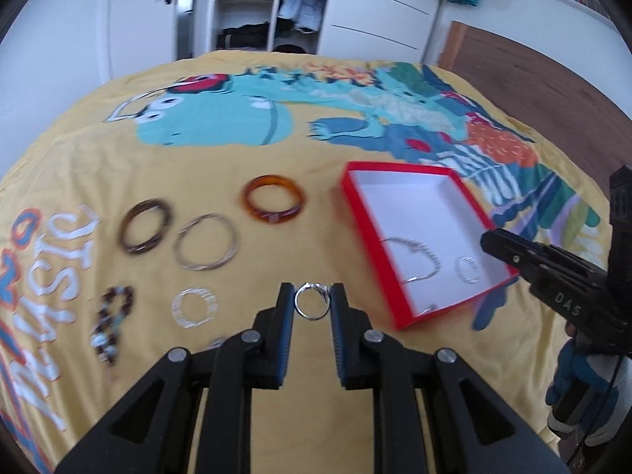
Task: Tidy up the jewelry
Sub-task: 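Carry the small silver ring into the red box with the right tool, then open the right tool to drop the ring and withdraw, then grasp the silver watch with the left tool while the right tool grasps the silver hoop bangle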
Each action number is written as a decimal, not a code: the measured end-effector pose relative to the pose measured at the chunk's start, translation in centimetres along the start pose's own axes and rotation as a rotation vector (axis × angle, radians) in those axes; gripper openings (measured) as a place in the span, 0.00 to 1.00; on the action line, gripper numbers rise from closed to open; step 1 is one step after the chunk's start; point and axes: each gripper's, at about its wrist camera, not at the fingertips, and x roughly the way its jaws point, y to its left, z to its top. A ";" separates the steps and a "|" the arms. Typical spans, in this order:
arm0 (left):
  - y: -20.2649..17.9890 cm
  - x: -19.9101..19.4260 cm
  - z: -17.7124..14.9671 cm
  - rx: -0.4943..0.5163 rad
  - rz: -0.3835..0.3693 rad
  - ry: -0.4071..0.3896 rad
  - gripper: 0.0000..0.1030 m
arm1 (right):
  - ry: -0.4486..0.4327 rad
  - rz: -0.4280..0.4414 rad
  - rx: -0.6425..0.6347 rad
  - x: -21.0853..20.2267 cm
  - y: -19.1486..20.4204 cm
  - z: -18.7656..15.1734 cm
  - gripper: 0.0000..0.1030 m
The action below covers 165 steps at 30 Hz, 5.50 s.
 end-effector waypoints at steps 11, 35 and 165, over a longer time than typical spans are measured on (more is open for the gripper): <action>-9.4 7.3 2.6 0.105 -0.078 0.066 0.16 | 0.096 -0.007 0.013 3.3 -7.4 0.3 0.20; -10.4 14.2 1.1 0.157 0.022 0.178 0.17 | 0.236 -0.060 -0.086 8.6 -7.8 -0.6 0.22; 12.7 3.2 -7.5 -0.097 -0.017 0.078 0.12 | 0.186 0.196 -0.015 18.4 16.1 0.6 0.24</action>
